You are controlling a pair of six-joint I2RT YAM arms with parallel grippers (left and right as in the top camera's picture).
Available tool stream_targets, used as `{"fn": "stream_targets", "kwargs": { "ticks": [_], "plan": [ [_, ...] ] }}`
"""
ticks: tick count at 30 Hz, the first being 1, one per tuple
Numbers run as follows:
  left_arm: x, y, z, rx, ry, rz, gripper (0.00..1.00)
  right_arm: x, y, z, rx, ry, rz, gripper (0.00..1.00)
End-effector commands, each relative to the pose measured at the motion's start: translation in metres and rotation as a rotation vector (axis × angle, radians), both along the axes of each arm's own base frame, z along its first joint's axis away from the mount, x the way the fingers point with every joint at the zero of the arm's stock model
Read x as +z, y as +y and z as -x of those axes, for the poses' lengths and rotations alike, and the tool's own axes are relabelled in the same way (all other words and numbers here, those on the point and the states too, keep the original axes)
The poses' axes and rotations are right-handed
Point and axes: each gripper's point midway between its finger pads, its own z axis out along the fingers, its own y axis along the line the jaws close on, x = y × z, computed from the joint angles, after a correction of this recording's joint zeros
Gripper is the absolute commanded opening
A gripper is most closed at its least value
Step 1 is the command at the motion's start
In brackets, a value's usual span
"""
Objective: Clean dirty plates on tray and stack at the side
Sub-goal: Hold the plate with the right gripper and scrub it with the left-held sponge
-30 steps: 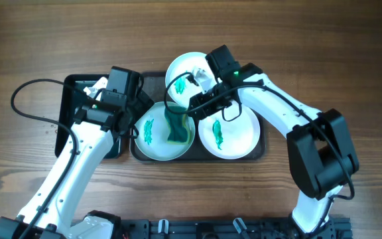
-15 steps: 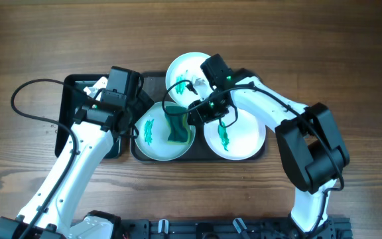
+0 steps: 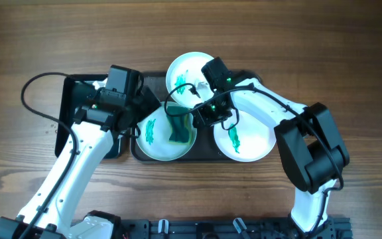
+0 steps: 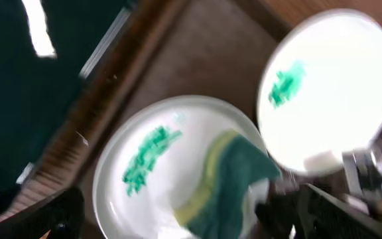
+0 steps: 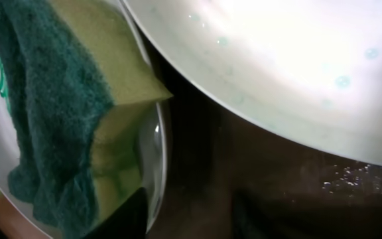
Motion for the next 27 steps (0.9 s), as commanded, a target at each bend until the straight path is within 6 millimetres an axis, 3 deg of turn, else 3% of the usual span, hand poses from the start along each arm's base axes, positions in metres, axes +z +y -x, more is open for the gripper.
{"fn": "stream_targets", "kwargs": {
  "ticks": [1,4,7,14,19,23,27],
  "plan": [
    [-0.004,-0.025,0.009,-0.173,0.035,0.093,1.00,-0.005,0.001,0.003,0.015,0.018,-0.018,0.34],
    [-0.017,-0.022,0.018,-0.171,0.070,0.086,0.86,-0.005,0.001,0.003,0.015,0.018,-0.017,0.23],
    [-0.032,-0.024,0.026,-0.195,0.100,0.091,0.75,-0.007,0.000,0.005,0.015,0.023,-0.015,0.21],
    [-0.049,-0.070,0.020,-0.435,0.069,0.230,0.79,-0.008,0.001,0.004,0.017,0.014,-0.021,0.22],
    [-0.084,-0.096,0.023,-0.551,0.117,0.205,0.79,-0.006,0.006,0.004,0.021,0.013,-0.048,0.22],
    [-0.096,-0.110,0.022,-0.625,0.110,0.207,0.75,-0.005,0.006,0.004,0.024,0.014,-0.053,0.22],
    [-0.099,-0.109,0.014,-0.621,0.082,0.177,0.69,-0.005,0.007,0.003,0.024,0.011,-0.055,0.22]
  ]
}}
